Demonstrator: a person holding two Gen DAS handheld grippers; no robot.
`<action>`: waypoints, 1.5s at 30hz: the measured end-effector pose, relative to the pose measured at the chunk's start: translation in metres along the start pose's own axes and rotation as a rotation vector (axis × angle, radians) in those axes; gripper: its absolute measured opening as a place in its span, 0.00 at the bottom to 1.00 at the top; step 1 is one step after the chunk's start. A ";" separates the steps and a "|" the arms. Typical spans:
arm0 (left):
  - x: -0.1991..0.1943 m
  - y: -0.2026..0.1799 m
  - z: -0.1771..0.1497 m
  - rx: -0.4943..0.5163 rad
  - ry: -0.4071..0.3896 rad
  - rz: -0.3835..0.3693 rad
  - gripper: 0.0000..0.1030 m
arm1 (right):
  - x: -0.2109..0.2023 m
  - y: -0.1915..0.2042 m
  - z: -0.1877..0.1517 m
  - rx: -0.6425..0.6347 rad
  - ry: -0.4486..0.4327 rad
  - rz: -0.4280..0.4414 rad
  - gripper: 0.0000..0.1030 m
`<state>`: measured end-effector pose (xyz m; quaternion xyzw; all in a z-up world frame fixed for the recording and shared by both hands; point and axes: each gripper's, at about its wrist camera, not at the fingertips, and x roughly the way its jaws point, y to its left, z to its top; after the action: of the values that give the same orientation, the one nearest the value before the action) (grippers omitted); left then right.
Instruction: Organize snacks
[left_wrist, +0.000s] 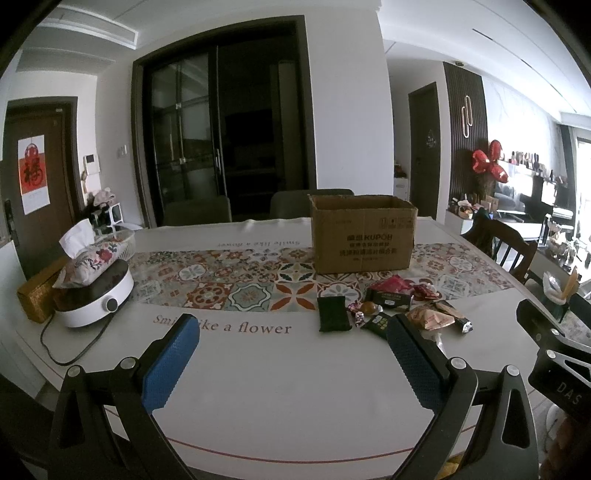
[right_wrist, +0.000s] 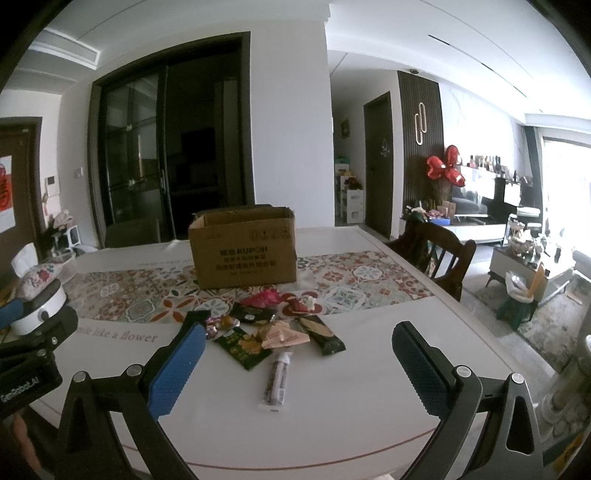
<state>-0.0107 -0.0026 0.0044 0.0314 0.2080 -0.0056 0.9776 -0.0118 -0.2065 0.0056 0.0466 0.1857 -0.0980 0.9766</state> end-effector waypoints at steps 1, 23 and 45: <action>0.001 0.001 0.000 0.000 0.000 -0.001 1.00 | 0.000 0.000 -0.001 0.001 0.002 0.000 0.99; 0.001 0.001 -0.001 -0.003 0.002 -0.002 1.00 | 0.000 0.003 0.000 -0.001 0.002 0.000 0.99; 0.001 0.001 -0.001 -0.005 0.004 -0.003 1.00 | 0.001 0.002 -0.001 -0.002 0.003 0.000 0.99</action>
<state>-0.0104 -0.0012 0.0035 0.0285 0.2098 -0.0062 0.9773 -0.0110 -0.2044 0.0050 0.0458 0.1875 -0.0976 0.9763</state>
